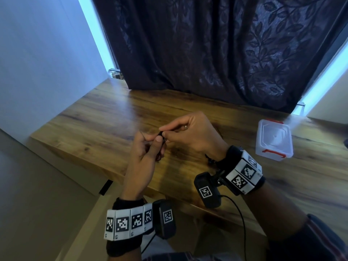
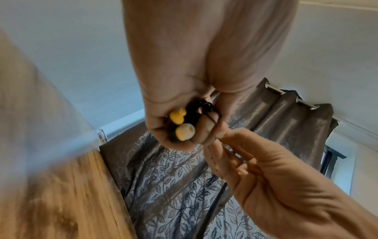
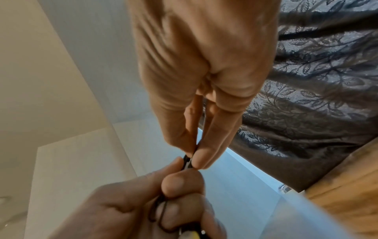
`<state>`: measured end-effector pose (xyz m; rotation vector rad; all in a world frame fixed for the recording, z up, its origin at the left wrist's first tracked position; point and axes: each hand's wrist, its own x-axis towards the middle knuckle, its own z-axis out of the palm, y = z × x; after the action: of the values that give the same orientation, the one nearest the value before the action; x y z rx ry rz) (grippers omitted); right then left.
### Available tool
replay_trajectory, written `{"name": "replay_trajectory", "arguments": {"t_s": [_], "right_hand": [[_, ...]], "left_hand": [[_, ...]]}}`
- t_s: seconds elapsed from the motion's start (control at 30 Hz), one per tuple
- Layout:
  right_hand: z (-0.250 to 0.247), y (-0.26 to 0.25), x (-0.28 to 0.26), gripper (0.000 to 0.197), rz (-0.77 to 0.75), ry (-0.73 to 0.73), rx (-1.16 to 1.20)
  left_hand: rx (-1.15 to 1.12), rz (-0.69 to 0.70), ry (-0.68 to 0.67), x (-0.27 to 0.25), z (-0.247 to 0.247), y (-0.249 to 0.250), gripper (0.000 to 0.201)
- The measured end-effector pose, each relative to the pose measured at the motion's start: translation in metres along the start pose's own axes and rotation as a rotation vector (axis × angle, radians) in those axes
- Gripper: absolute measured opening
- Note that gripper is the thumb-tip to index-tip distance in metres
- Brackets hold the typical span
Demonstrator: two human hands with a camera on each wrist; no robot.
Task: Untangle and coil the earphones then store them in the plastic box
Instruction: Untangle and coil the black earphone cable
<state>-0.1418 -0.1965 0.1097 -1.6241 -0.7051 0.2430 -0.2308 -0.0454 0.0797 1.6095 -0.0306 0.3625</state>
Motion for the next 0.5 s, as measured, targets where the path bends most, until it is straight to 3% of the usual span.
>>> {"name": "replay_trajectory", "arguments": {"t_s": [0.27,0.43,0.5], "right_hand": [[0.0,0.009,-0.002,0.015,0.017,0.087,-0.003],[-0.021,0.01,0.008,0.016,0.203,-0.09,-0.067],[-0.049,0.021,0.021,0.011,0.257,-0.126,-0.301]], "left_hand": [[-0.071,-0.053,-0.002,0.004,-0.001,-0.007,0.008],[-0.038,-0.085,0.066,0.003,0.002,-0.015,0.017],[-0.04,-0.089,0.079,0.003,0.001,-0.017,0.028]]}}
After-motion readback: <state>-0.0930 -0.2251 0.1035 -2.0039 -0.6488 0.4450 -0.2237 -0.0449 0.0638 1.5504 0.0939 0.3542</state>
